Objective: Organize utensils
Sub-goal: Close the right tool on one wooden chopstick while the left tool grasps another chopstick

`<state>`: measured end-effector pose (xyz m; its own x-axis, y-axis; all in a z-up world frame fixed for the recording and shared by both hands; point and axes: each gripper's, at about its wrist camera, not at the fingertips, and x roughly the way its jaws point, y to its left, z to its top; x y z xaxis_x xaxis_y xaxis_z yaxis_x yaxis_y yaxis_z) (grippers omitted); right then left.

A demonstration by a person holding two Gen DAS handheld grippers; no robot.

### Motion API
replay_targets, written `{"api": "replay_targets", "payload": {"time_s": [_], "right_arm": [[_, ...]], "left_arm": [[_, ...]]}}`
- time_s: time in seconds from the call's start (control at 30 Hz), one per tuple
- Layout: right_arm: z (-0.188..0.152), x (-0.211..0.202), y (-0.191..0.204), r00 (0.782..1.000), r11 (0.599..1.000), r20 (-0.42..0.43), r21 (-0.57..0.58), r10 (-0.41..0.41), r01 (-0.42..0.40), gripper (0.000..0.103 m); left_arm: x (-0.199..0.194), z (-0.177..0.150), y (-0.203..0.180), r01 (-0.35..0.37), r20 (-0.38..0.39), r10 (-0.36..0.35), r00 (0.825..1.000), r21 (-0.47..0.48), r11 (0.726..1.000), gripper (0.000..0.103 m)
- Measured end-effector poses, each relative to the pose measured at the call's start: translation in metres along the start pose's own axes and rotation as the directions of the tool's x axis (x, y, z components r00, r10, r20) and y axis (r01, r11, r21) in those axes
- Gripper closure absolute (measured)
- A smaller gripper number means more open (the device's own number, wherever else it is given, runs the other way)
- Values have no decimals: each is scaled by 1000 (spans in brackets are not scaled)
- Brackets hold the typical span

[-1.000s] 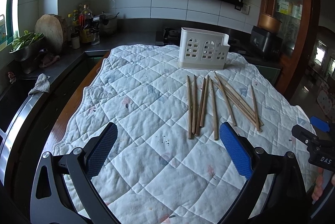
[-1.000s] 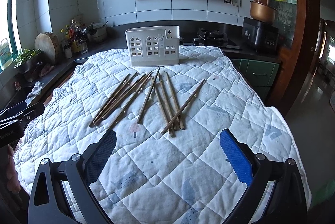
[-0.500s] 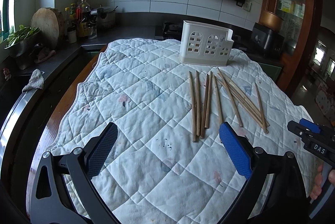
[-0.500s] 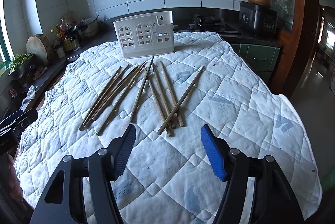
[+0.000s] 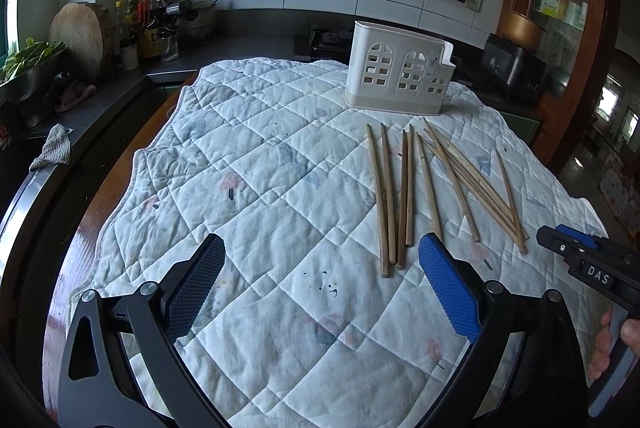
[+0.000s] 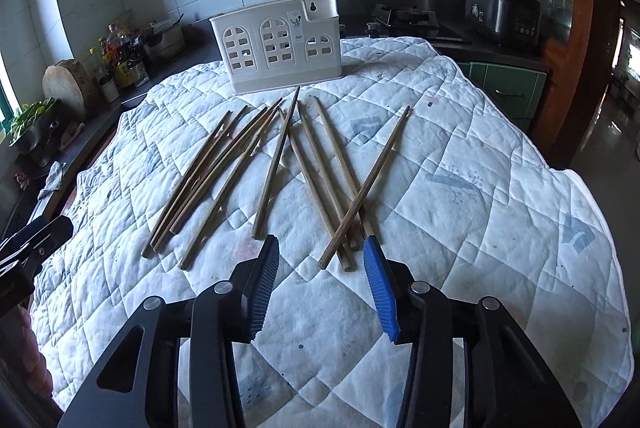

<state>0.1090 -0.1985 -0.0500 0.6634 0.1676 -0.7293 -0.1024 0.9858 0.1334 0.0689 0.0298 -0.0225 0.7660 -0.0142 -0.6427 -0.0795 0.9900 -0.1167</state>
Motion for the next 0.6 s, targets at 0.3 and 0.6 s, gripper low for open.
{"api": "replay_targets", "payload": {"time_s": [0.3, 0.6], "right_arm": [[10, 23, -4, 999, 1000, -35, 27, 5, -4, 77], [17, 38, -20, 999, 995, -50, 97, 14, -10, 83]], "left_arm": [[19, 0, 3, 6, -32, -6, 999, 2, 1000, 8], [34, 2, -2, 22, -55, -21, 998, 14, 1000, 8]]}}
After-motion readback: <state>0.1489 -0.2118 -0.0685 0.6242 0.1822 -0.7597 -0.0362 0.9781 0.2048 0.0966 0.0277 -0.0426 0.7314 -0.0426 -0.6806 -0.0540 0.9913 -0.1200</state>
